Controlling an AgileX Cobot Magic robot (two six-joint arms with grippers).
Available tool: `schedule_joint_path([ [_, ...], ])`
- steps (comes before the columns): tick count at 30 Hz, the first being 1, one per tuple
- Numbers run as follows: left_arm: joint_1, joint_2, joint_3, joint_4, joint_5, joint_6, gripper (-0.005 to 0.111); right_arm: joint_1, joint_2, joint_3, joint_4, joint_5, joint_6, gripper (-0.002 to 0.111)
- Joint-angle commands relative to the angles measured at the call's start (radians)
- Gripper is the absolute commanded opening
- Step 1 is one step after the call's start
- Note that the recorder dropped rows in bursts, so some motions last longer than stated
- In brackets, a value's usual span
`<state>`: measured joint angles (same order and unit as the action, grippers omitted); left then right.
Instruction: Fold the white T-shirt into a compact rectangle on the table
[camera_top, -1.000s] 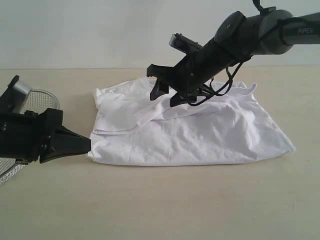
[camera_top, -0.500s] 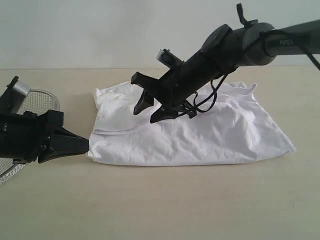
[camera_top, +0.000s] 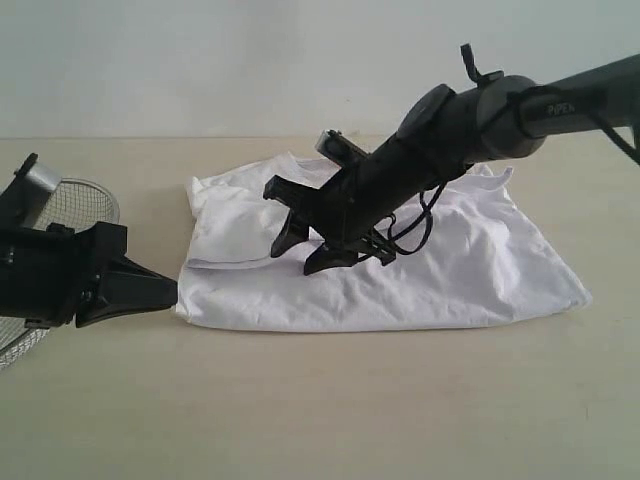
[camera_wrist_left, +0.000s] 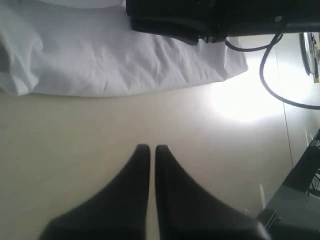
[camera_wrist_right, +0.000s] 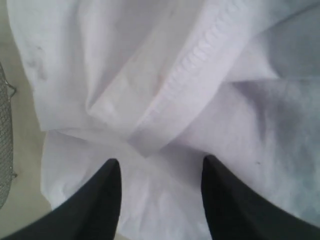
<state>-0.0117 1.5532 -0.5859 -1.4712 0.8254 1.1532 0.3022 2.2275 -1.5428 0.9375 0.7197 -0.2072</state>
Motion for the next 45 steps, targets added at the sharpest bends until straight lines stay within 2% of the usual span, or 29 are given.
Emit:
schedule_joint_path([
  [1, 0.002, -0.006, 0.005, 0.003, 0.008, 0.006, 0.005, -0.002, -0.003, 0.005, 0.082, -0.036, -0.089, 0.044],
  [17, 0.002, -0.006, 0.005, 0.003, 0.012, 0.006, 0.005, -0.002, 0.056, 0.005, 0.254, -0.092, -0.157, 0.044],
  [23, 0.002, -0.006, 0.005, 0.003, 0.012, 0.006, 0.005, -0.002, 0.067, 0.005, 0.367, -0.100, -0.246, 0.043],
  [26, 0.002, -0.006, 0.005, 0.003, 0.012, 0.006, 0.005, -0.002, 0.067, 0.005, 0.386, -0.106, -0.256, 0.033],
  [30, 0.002, -0.006, 0.005, 0.003, 0.012, 0.006, 0.005, -0.002, 0.067, 0.005, 0.415, -0.112, -0.265, -0.001],
  [35, 0.002, -0.006, 0.005, 0.005, 0.014, 0.006, 0.005, -0.002, 0.058, -0.015, 0.486, -0.108, -0.329, 0.000],
  [45, 0.002, -0.006, 0.005, 0.013, 0.009, 0.001, 0.005, -0.002, 0.098, -0.220, 0.492, -0.150, -0.299, 0.000],
])
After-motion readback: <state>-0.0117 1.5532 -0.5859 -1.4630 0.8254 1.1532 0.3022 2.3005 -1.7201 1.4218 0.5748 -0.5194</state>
